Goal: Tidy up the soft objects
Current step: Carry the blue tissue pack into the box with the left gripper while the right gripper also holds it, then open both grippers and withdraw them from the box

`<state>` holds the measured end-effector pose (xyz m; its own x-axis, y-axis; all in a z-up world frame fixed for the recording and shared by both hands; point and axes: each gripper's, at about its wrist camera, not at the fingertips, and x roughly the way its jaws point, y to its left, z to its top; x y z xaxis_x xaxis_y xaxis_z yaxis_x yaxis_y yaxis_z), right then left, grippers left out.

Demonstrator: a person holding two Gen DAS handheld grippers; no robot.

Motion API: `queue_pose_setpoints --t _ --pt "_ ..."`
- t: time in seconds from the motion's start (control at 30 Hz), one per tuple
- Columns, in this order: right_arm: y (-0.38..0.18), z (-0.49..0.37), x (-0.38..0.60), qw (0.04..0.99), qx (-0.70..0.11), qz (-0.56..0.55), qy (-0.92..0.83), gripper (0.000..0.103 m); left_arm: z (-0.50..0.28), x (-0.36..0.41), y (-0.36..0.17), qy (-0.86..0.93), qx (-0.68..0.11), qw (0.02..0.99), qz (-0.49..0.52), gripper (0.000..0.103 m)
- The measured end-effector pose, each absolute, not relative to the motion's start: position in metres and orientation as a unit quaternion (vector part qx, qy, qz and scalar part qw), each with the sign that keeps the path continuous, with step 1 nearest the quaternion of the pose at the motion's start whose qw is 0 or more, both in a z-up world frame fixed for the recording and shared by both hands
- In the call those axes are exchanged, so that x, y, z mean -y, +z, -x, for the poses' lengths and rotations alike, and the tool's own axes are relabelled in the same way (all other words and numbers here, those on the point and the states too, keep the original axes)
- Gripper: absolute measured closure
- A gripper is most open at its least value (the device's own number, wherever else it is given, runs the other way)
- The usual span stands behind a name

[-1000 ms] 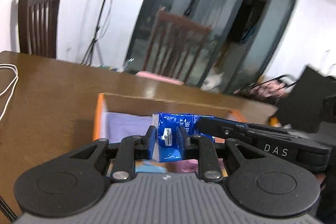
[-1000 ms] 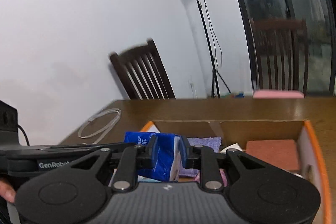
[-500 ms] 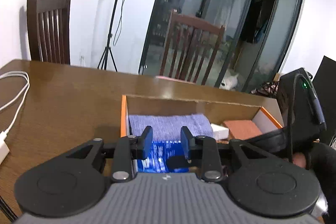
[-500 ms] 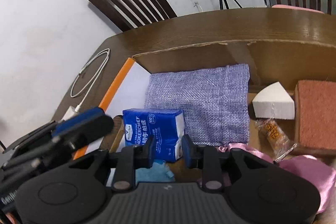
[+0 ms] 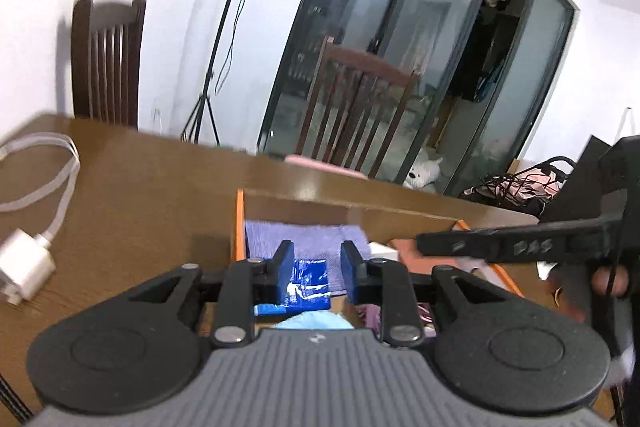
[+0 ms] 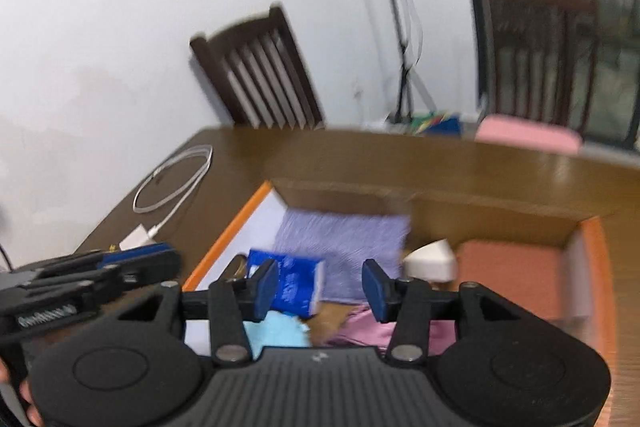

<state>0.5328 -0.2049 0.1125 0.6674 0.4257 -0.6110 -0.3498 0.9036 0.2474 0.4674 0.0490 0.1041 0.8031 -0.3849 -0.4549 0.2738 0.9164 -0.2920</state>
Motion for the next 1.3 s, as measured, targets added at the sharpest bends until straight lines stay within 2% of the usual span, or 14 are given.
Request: queue_pose_setpoints --t 0.03,0.1,0.17,0.23,0.37,0.5,0.57,0.63,0.73,1.0,1.1,1.3 --pt "0.123 -0.523 0.212 0.918 -0.336 -0.050 0.205 0.046 -0.455 -0.051 0.112 -0.172 -0.253 0.947 0.097 0.066" --pt "0.138 -0.498 0.229 0.929 -0.316 -0.041 0.189 0.041 -0.431 -0.054 0.124 -0.164 -0.239 0.953 0.083 0.053" --pt "0.148 -0.470 0.247 0.937 -0.299 -0.029 0.177 0.041 -0.406 -0.055 0.131 -0.162 -0.227 0.958 0.070 0.050" --pt "0.154 -0.443 0.265 0.945 -0.285 -0.022 0.162 0.035 -0.388 -0.056 0.135 -0.163 -0.223 0.959 0.061 0.044" --pt "0.156 -0.405 0.289 0.951 -0.270 -0.035 0.145 0.034 -0.363 -0.053 0.144 -0.155 -0.222 0.961 0.058 0.042" --pt "0.161 -0.373 0.296 0.957 -0.244 -0.049 0.148 0.033 -0.332 -0.042 0.152 -0.146 -0.200 0.968 0.042 0.031" --pt "0.161 -0.350 0.294 0.961 -0.227 -0.048 0.148 0.029 -0.309 -0.039 0.149 -0.142 -0.185 0.972 0.036 0.024" --pt "0.155 -0.318 0.289 0.967 -0.201 -0.038 0.151 0.019 -0.284 -0.039 0.140 -0.153 -0.177 0.971 0.048 0.013" --pt "0.133 -0.277 0.275 0.970 -0.178 -0.022 0.162 0.015 -0.245 -0.040 0.123 -0.192 -0.166 0.965 0.059 0.005" --pt "0.063 -0.190 0.262 0.958 -0.195 -0.062 0.203 0.014 -0.164 -0.051 0.061 -0.173 -0.187 0.963 0.089 0.002" --pt "0.041 -0.181 0.257 0.949 -0.225 -0.076 0.208 0.014 -0.161 -0.057 0.044 -0.160 -0.217 0.959 0.090 0.002" --pt "0.032 -0.188 0.248 0.948 -0.239 -0.075 0.194 0.014 -0.180 -0.070 0.041 -0.154 -0.213 0.958 0.113 0.002"
